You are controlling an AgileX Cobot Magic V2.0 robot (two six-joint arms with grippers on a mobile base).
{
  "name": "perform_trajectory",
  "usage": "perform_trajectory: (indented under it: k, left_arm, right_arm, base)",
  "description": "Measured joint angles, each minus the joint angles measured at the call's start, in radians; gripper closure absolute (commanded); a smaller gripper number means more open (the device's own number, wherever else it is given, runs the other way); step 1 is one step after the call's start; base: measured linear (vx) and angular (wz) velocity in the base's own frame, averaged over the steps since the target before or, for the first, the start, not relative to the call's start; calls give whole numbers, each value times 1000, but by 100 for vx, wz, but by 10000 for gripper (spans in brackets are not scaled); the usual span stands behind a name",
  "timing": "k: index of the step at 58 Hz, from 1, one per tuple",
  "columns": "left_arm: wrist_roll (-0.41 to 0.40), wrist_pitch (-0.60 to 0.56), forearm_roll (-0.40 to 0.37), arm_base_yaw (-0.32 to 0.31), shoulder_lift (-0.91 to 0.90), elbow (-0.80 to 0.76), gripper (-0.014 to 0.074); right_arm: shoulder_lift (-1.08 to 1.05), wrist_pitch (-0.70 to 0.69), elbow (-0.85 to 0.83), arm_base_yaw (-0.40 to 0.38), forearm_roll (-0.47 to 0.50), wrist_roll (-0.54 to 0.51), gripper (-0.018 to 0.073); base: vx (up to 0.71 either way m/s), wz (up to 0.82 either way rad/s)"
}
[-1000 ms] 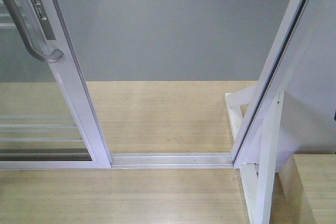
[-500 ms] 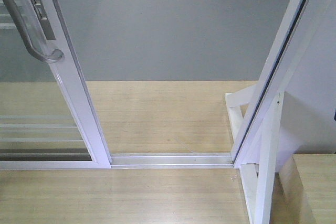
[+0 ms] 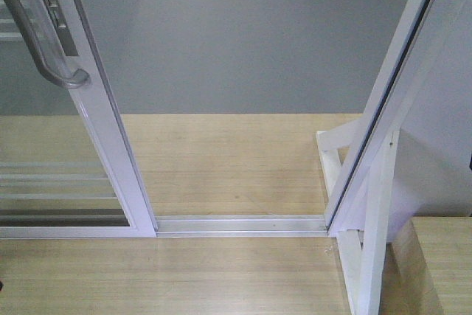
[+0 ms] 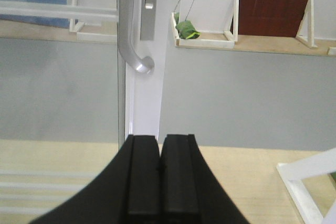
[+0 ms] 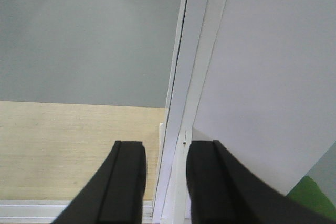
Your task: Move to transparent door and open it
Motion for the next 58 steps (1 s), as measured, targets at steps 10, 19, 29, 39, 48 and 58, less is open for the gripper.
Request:
perform_trajectory:
  k: [10, 19, 29, 39, 48, 58]
  left_arm:
    - [0, 14, 0, 0, 0, 0, 603]
    - [0, 15, 0, 0, 0, 0, 603]
    - [0, 15, 0, 0, 0, 0, 603]
    - [0, 15, 0, 0, 0, 0, 602]
    - [0, 15, 0, 0, 0, 0, 602]
    - [0, 14, 0, 0, 0, 0, 603]
  right_arm:
    - [0, 0, 0, 0, 0, 0, 257]
    - [-5, -1, 1, 0, 0, 0, 274]
    - [-97, -84, 63, -10, 62, -32, 426]
    - [-299, -353, 247, -10, 186, -138, 572]
    - [-518, -443, 378, -12, 200, -256, 570]
    - [-664, -433, 520, -12, 200, -279, 570]
  base:
    - [0, 0]
    - [0, 0]
    - [0, 0]
    - [0, 0]
    - [0, 0]
    - [0, 0]
